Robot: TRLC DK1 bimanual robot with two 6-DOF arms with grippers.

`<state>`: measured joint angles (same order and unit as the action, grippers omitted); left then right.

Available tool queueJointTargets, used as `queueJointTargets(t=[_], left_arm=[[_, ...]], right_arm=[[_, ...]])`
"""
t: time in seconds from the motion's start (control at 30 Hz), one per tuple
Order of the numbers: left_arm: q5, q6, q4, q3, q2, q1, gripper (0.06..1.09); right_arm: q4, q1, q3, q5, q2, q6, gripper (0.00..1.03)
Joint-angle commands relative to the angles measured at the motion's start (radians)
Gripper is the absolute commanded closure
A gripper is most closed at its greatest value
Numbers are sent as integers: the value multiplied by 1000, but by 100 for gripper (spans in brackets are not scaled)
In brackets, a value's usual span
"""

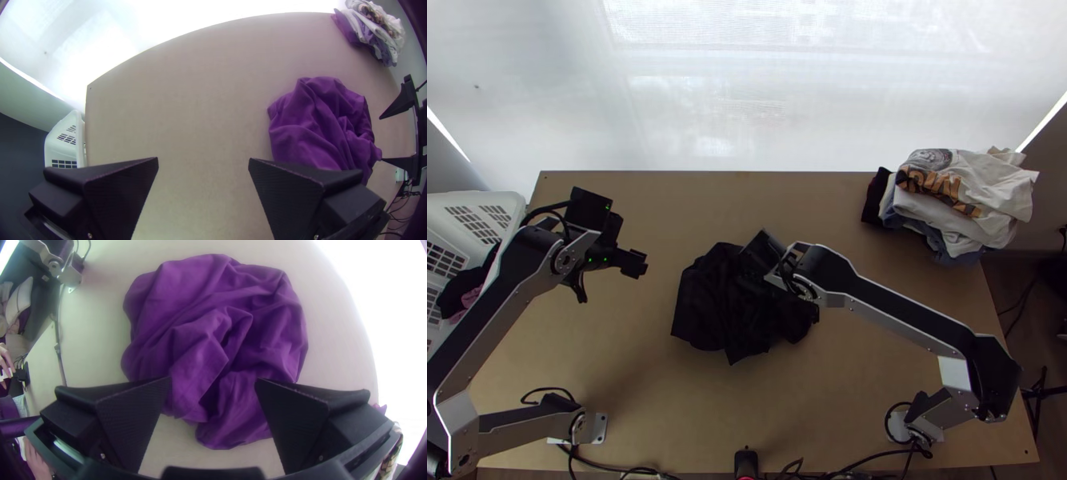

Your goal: Fold the t-shirt

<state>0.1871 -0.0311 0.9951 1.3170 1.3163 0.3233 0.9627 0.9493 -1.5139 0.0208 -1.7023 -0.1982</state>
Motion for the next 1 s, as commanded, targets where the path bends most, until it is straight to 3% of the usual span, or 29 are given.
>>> queueJointTargets(t=[0.0, 0.23, 0.4, 0.63, 0.97], left_arm=[[2, -15, -6, -18, -3, 3, 10], [2, -24, -6, -21, -2, 5, 10], [2, -26, -7, -19, 1, 14, 10], [2, -30, -10, -27, 6, 33, 10], [2, -32, -21, -38, 12, 65, 10]], right_arm=[[24, 22, 6, 16, -34, 3, 15], [-7, 31, 70, 39, -77, 3, 18], [-82, 25, 64, 38, -60, -4, 67], [-82, 2, -25, 38, -28, -43, 100], [-18, -81, -232, -4, -7, -55, 100]])
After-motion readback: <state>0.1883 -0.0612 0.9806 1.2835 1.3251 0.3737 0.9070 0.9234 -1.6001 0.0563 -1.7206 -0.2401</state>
